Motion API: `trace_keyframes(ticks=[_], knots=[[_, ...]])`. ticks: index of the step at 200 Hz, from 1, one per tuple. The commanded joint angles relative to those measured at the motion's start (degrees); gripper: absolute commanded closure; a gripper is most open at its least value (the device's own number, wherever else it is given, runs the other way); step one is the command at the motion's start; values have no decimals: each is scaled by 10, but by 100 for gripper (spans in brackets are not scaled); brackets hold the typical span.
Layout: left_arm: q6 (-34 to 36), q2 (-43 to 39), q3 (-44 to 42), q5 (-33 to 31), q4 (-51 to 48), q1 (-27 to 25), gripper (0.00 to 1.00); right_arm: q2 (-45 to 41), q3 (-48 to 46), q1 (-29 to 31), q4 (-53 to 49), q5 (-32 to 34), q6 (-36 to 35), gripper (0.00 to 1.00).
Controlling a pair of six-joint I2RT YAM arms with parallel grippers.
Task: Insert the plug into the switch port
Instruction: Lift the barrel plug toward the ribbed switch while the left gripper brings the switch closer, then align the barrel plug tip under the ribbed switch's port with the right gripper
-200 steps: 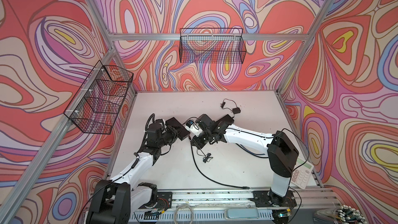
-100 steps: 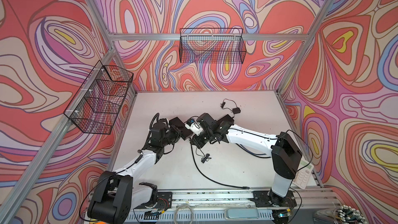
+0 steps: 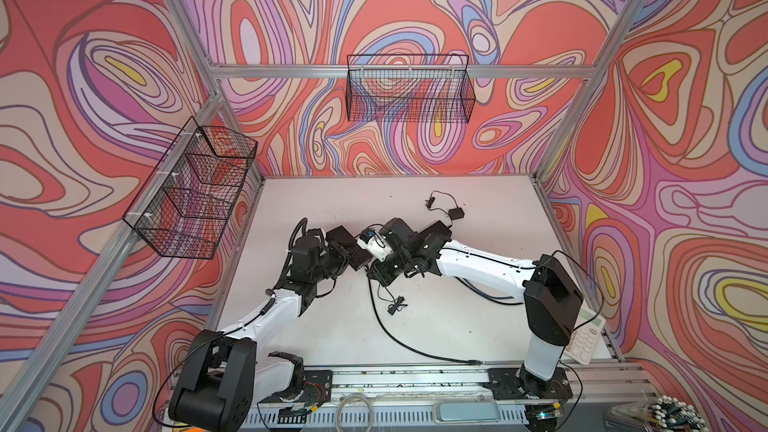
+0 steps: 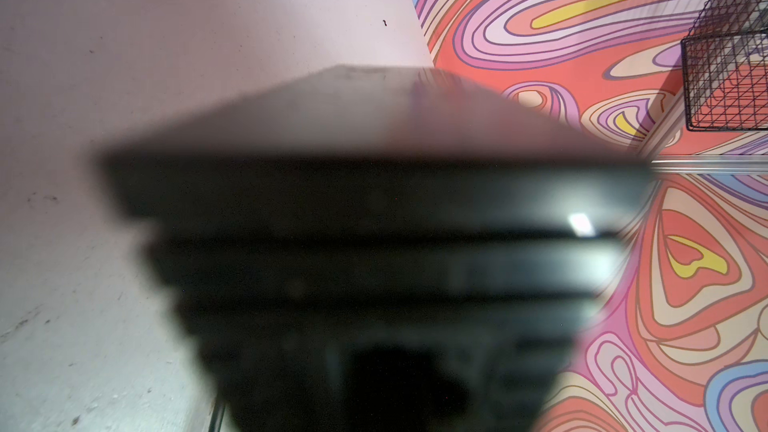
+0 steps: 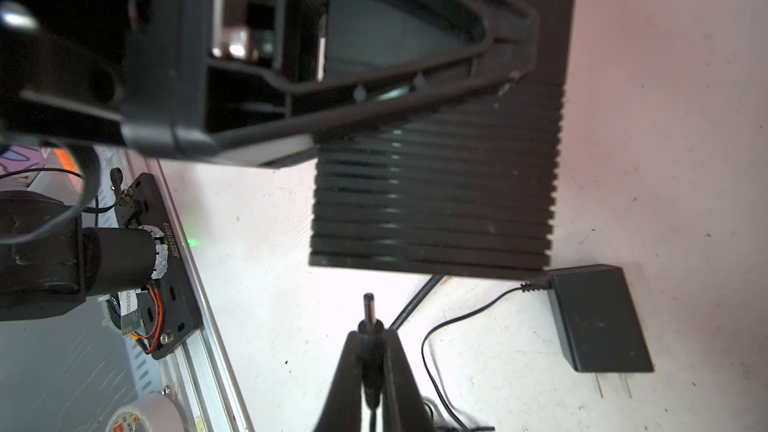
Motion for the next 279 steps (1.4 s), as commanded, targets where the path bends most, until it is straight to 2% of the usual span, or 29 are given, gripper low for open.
trace_keyframes(ticks=[1, 279], knots=[[-3, -13, 16, 1, 21, -5, 77, 6, 4, 0, 8, 7, -2, 100], [3, -23, 1, 12, 15, -7, 77, 24, 36, -10, 1, 2, -4, 100]])
